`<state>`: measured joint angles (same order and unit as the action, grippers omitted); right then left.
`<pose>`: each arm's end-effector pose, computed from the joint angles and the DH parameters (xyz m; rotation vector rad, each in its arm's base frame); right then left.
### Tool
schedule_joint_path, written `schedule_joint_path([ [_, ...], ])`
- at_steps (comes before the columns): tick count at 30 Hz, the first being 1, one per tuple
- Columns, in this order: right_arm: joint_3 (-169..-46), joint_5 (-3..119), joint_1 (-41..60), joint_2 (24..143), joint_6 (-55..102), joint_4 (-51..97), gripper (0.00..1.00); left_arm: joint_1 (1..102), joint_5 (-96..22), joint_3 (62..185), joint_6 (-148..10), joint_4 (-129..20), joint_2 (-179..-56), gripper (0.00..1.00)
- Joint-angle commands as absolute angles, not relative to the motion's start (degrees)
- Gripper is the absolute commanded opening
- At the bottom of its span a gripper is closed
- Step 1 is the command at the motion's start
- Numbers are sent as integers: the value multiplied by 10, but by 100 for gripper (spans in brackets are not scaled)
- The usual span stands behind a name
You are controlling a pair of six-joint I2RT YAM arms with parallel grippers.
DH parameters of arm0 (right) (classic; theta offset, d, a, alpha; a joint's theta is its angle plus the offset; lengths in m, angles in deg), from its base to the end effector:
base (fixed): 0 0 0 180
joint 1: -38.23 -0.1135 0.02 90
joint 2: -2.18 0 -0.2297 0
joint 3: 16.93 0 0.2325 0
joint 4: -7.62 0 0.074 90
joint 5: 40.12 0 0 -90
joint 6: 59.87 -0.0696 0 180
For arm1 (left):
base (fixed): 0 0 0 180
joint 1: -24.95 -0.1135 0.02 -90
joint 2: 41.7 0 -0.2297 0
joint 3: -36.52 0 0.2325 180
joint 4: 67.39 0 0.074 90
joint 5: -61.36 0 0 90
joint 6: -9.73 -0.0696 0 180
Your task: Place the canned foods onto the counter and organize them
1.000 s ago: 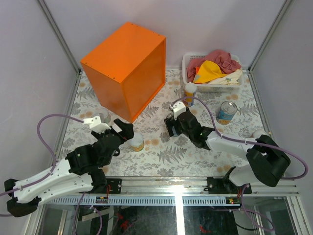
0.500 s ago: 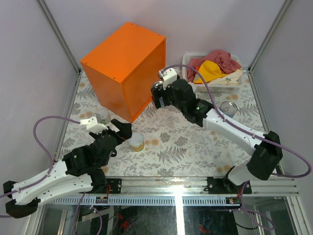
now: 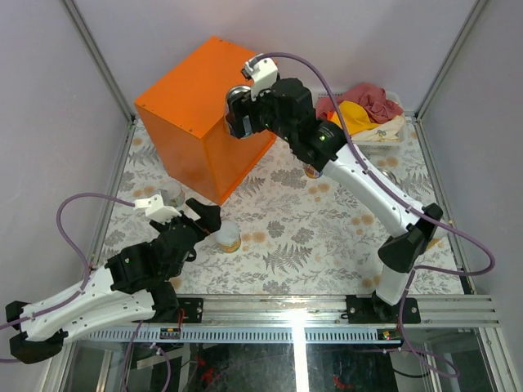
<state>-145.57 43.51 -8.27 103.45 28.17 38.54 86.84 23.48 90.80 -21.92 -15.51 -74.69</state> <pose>0.2908 0.2952 0.4368 -0.5485 1.5685 0.5559 0.1165 -0.1015 0.2636 -0.4575 1.8599 -0.4631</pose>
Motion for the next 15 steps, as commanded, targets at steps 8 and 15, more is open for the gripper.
schedule_joint_path([
  [8, -1643, 445, -93, 1065, 307, 352, 0, 872, 261, 899, -205, -166, -745, 98],
  [15, -1724, 452, -93, 1100, 312, 374, 0, 871, 259, 894, -204, -169, -745, 98],
])
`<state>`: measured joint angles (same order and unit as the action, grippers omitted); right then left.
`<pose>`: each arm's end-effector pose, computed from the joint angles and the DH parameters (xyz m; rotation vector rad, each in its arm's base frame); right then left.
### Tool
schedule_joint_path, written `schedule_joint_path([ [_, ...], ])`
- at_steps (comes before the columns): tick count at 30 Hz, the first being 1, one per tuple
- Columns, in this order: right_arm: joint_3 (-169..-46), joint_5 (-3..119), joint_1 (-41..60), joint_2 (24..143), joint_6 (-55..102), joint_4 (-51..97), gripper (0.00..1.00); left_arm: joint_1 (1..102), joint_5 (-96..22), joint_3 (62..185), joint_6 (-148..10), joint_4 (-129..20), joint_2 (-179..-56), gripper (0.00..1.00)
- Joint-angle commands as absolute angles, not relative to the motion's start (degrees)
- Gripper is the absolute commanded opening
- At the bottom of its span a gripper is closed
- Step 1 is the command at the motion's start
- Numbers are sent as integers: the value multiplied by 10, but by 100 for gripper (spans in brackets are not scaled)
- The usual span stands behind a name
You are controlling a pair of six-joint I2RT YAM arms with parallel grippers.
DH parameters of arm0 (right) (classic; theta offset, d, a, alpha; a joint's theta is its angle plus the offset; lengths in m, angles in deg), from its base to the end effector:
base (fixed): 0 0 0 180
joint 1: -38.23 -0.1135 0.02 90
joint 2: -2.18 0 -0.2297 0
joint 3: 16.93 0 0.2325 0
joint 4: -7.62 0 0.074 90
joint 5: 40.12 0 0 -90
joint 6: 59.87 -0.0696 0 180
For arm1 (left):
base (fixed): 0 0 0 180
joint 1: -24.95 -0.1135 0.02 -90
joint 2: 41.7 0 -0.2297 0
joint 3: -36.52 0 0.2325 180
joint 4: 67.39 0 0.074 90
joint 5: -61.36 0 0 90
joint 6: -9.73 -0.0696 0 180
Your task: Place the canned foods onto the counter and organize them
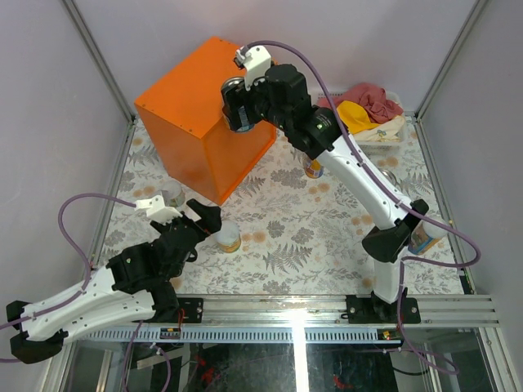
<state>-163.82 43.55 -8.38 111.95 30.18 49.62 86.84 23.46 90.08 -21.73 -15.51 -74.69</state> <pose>0.2980 0.3041 0.4578 -0.5870 1.5763 0.5243 0.1166 -0.1018 0.2596 -0.4548 1.8671 -0.4542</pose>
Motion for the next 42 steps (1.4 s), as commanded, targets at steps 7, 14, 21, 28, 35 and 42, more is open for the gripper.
schedule_joint_path([
  [7, -1752, 456, -93, 1118, 310, 370, 0, 872, 251, 888, -201, -177, -751, 98],
  [14, -1774, 458, -93, 1151, 307, 348, 0, 872, 246, 890, -211, -192, -762, 98],
  [21, -1810, 454, -93, 1197, 325, 327, 0, 873, 240, 888, -221, -198, -758, 99],
  [28, -1821, 444, -93, 1234, 343, 298, 0, 872, 238, 877, -228, -199, -747, 99],
  [35, -1805, 428, -93, 1262, 342, 256, 15, 872, 237, 860, -230, -200, -725, 99],
  [42, -1782, 418, -87, 1286, 343, 206, 48, 871, 244, 851, -231, -200, -709, 99],
])
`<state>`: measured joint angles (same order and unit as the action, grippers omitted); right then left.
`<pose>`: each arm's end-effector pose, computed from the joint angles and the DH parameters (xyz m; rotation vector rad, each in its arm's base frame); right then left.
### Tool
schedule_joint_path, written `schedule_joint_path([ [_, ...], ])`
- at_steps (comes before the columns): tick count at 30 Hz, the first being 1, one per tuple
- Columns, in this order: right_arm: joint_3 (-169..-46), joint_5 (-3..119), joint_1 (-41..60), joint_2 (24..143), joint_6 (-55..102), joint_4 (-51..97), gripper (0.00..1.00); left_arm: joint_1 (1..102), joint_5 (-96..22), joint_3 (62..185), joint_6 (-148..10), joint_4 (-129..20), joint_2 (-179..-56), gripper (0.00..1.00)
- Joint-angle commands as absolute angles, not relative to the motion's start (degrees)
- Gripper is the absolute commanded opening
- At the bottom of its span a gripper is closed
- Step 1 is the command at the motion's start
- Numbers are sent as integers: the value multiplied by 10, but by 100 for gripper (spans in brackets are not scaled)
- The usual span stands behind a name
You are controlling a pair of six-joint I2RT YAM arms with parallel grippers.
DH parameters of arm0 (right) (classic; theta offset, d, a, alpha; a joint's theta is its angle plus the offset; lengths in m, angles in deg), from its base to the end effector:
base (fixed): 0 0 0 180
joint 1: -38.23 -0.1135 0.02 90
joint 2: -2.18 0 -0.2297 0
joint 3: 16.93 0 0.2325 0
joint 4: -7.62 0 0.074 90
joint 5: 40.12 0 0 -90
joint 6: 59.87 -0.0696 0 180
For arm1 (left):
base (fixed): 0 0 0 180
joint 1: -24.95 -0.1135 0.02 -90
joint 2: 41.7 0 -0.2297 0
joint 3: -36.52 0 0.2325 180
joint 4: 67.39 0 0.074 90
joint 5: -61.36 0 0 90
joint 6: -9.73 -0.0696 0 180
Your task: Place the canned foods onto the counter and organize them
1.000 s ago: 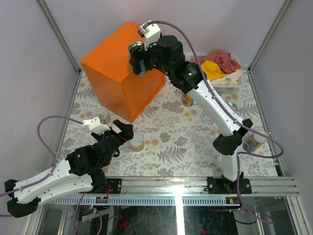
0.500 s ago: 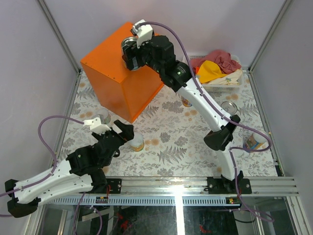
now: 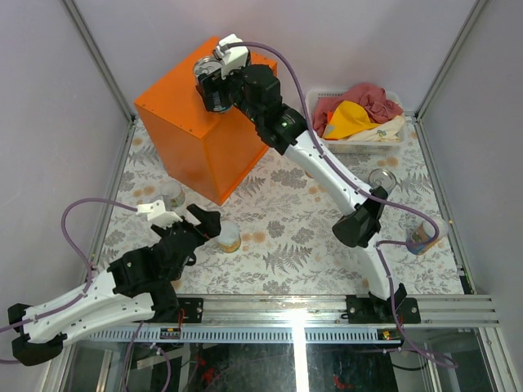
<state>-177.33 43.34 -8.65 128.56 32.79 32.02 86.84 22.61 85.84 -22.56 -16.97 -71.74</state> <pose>0.3408 0.3523 0.4524 -0.5091 1.3332 0.5590 0.1144 -0.0990 0.2445 -0.4352 1.8772 -0.4582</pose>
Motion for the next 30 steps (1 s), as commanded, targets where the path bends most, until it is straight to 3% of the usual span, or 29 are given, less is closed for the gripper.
schedule_joint_path([
  [1, -1780, 418, -85, 1289, 343, 201, 48, 871, 243, 850, -231, -200, -708, 99],
  [7, -1769, 422, -64, 1306, 338, 163, 44, 872, 247, 849, -231, -199, -710, 99],
  [21, -1830, 475, 21, 1417, 290, 51, 47, 871, 248, 843, -262, -242, -720, 99],
  [23, -1835, 484, 27, 1433, 282, 38, 51, 871, 248, 843, -266, -249, -726, 99],
  [27, -1842, 497, 31, 1455, 265, 12, 77, 872, 248, 839, -266, -255, -735, 100],
  [30, -1842, 513, 31, 1451, 255, 9, 89, 871, 249, 837, -263, -257, -736, 100],
])
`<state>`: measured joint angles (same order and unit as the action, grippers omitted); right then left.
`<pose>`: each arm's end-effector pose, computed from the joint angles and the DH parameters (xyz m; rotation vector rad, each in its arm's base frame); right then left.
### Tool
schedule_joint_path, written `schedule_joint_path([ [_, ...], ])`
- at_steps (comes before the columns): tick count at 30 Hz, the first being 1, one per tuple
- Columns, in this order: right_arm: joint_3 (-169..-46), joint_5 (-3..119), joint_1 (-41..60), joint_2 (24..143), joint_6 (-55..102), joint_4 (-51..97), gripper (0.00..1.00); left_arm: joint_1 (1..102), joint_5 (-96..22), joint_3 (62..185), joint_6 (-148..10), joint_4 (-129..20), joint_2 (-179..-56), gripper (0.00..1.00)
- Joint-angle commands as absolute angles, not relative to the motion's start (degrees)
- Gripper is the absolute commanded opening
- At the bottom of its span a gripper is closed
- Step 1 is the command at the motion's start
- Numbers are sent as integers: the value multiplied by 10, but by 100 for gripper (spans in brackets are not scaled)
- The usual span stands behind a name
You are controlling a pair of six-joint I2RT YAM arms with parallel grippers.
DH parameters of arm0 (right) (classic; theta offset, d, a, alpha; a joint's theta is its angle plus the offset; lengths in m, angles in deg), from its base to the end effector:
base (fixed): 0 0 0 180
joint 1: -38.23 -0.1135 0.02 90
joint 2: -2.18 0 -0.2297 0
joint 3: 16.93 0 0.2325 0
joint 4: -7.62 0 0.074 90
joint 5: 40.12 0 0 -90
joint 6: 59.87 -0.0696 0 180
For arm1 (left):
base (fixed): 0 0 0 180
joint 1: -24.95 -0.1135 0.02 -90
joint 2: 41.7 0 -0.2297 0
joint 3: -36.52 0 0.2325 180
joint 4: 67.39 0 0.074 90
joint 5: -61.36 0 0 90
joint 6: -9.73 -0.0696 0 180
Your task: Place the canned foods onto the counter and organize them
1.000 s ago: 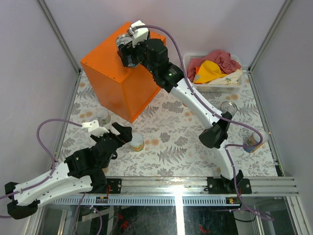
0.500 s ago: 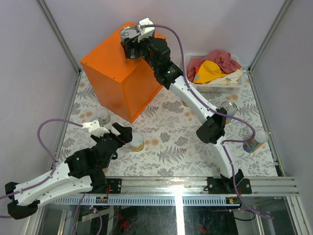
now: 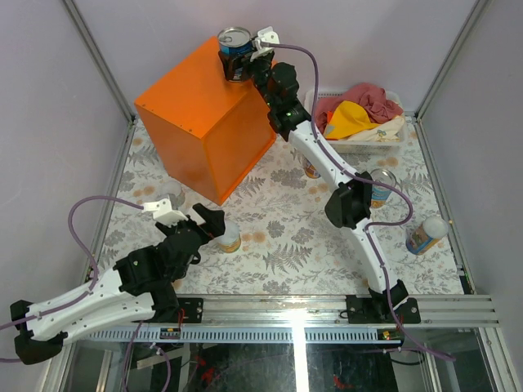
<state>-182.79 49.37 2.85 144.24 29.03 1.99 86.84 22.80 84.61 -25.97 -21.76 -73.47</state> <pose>0.4398 0.3115 0.4191 -0.3086 1.0282 0.5708 0.1188 -0.1068 0.2423 -0.3946 1.8640 -0.4445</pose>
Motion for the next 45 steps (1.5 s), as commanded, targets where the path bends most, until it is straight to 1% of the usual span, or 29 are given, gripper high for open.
schedule_joint_path([
  [1, -1841, 516, 31, 1447, 253, 10, 92, 871, 250, 836, -264, -259, -734, 100],
  [4, -1834, 529, 30, 1432, 250, 15, 100, 871, 251, 833, -267, -270, -732, 100],
  [10, -1809, 541, 23, 1389, 257, 31, 100, 871, 241, 830, -278, -295, -730, 100],
  [18, -1763, 528, 6, 1319, 271, 38, 99, 871, 229, 844, -323, -332, -722, 100],
  [23, -1703, 509, -6, 1264, 284, 36, 99, 871, 209, 864, -371, -367, -733, 100],
  [28, -1631, 490, -15, 1198, 292, 29, 100, 871, 199, 910, -432, -398, -769, 100],
  [32, -1621, 473, -15, 1168, 296, 60, 99, 872, 188, 943, -477, -427, -801, 100],
  [37, -1522, 442, -15, 1087, 295, 31, 99, 872, 172, 1007, -534, -454, -864, 99],
  [40, -1450, 420, -15, 1030, 292, 16, 100, 873, 159, 1033, -585, -492, -897, 93],
  [42, -1413, 401, -15, 991, 285, 17, 96, 873, 154, 1051, -630, -524, -920, 91],
  [44, -1386, 372, -15, 951, 271, 34, 85, 873, 155, 1077, -672, -555, -944, 90],
  [45, -1376, 364, -15, 936, 262, 43, 83, 873, 155, 1089, -690, -570, -958, 90],
])
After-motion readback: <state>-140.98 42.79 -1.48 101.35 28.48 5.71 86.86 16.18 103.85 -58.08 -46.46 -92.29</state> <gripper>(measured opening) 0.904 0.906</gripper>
